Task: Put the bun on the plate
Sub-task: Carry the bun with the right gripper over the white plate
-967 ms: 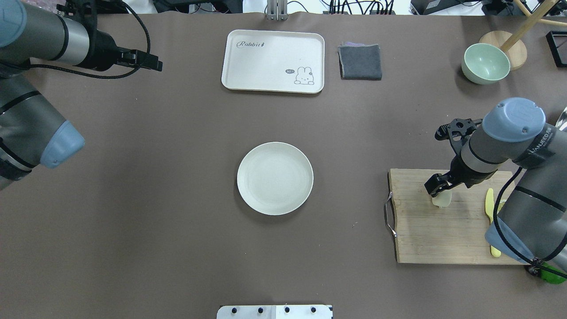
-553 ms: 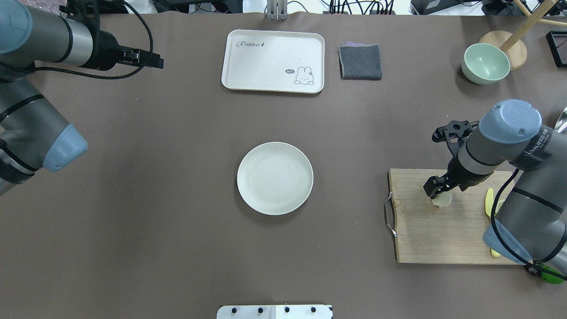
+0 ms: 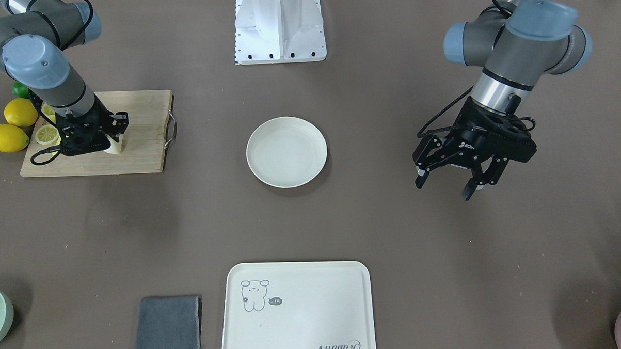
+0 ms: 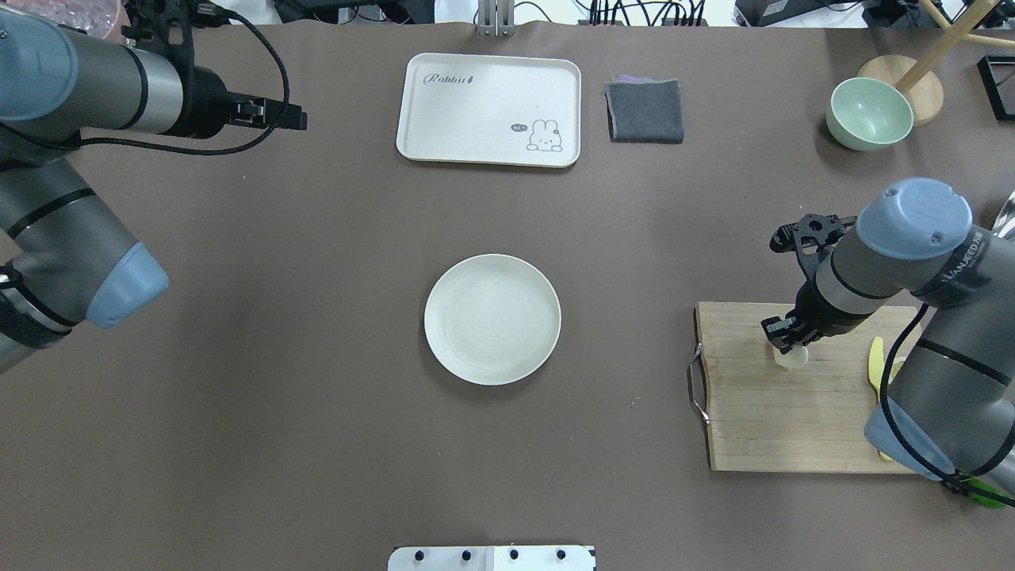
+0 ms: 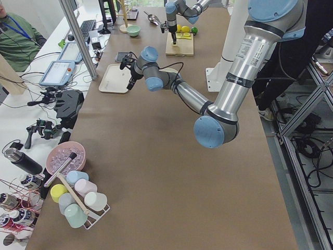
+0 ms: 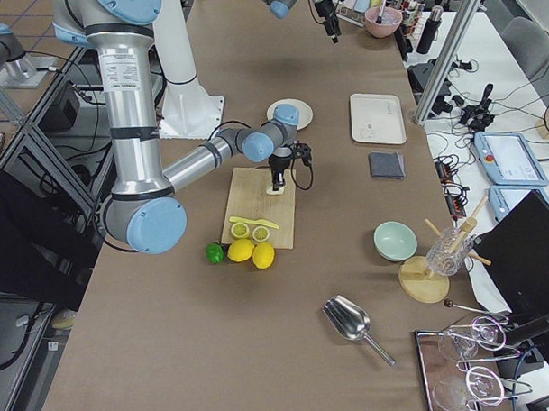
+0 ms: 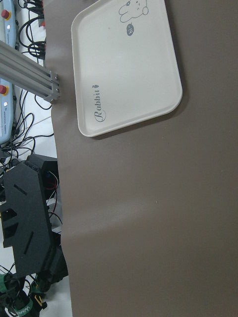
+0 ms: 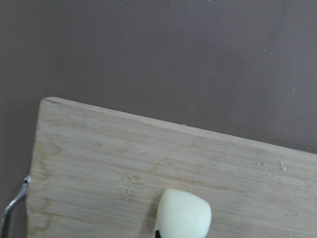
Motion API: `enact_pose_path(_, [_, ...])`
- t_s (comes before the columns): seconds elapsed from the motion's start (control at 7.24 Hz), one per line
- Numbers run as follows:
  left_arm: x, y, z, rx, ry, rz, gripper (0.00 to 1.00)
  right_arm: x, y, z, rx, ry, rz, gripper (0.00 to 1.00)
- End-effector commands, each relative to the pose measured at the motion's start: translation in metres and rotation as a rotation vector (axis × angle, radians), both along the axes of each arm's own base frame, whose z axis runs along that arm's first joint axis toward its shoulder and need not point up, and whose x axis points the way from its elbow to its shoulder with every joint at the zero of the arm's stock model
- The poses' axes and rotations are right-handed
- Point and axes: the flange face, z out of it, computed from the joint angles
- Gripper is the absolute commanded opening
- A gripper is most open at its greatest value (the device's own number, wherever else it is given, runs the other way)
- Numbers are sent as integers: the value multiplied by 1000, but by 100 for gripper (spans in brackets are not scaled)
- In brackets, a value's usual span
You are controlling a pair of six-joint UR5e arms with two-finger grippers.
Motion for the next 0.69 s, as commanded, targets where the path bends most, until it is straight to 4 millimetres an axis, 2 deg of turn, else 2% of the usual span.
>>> enact_pose_path(0.0, [10, 11, -9, 8, 15, 18, 97, 19, -4, -54, 51, -93, 24, 0])
enact_pose_path(0.14, [20, 15, -10, 7, 14, 37, 97, 6, -20, -84, 80, -127, 41, 0])
enact_pose_path(0.28, [25, 10, 1, -3, 0, 40, 97, -16, -43, -113, 69, -155, 94, 0])
enact_pose_path(0.41, [26, 11, -5, 5, 7, 42, 97, -33, -59, -148, 88, -192, 106, 0])
enact_pose_path(0.55, [53, 28, -10, -11, 30, 72, 97, -47, -70, -163, 102, -210, 104, 0])
